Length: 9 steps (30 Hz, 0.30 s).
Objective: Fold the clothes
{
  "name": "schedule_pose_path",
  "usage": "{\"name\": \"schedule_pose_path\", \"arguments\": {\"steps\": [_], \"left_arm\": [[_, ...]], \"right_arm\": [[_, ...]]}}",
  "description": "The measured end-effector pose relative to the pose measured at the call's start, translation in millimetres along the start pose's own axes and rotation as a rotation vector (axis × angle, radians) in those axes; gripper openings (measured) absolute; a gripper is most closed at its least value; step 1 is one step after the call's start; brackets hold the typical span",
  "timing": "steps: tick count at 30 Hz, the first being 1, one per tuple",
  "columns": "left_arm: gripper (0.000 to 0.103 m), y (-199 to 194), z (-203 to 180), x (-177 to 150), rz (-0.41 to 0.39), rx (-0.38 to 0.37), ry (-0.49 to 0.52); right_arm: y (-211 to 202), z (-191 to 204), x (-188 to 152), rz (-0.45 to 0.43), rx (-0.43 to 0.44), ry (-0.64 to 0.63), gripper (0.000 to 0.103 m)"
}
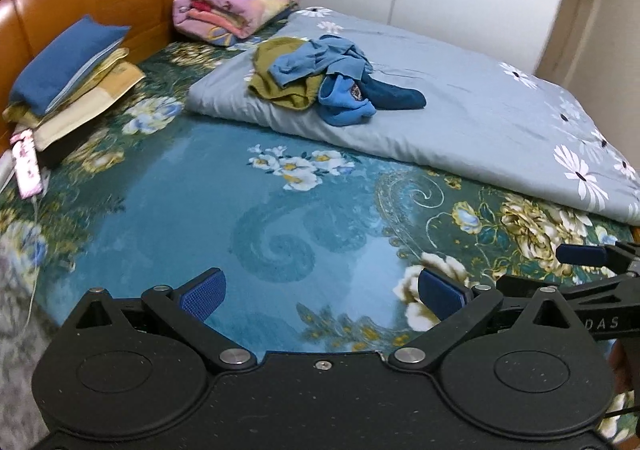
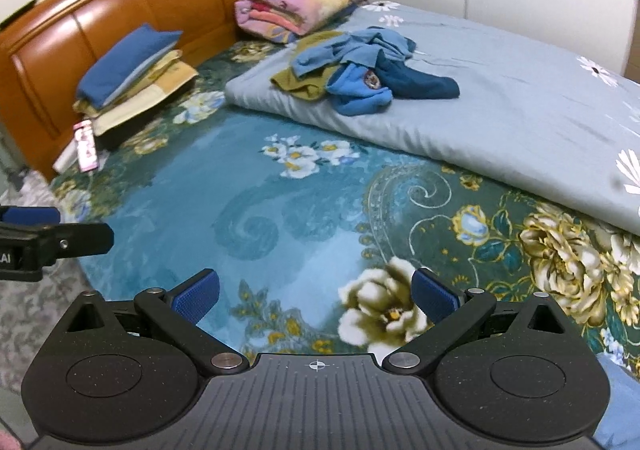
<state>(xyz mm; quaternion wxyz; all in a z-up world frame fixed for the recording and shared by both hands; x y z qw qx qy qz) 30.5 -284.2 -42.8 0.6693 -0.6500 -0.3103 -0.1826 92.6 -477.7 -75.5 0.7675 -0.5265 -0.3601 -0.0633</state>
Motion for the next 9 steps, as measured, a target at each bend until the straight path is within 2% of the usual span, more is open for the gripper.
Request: {"name": "schedule_pose_path", "arguments": {"steps": [4, 9], "left_arm": [[0.101, 17, 49, 16, 0.005, -0.045, 0.052], [0.101, 22, 118, 46, -0.006, -0.09, 0.08]], "right_arm": [[22, 32, 11, -0.007, -0.061, 0.047, 0.103], [35, 94, 21, -0.017, -0.121, 0.087, 0.103]]}}
Point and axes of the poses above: each gripper's, at about its wrist camera, not at the fingertips, and y roughly the way its jaws point, z to its left, x to its top, the point moved 6 cm from there along y, roughly the way its jaws point, and after that the axes turned 2 degrees about x, right-handed, at the moved point
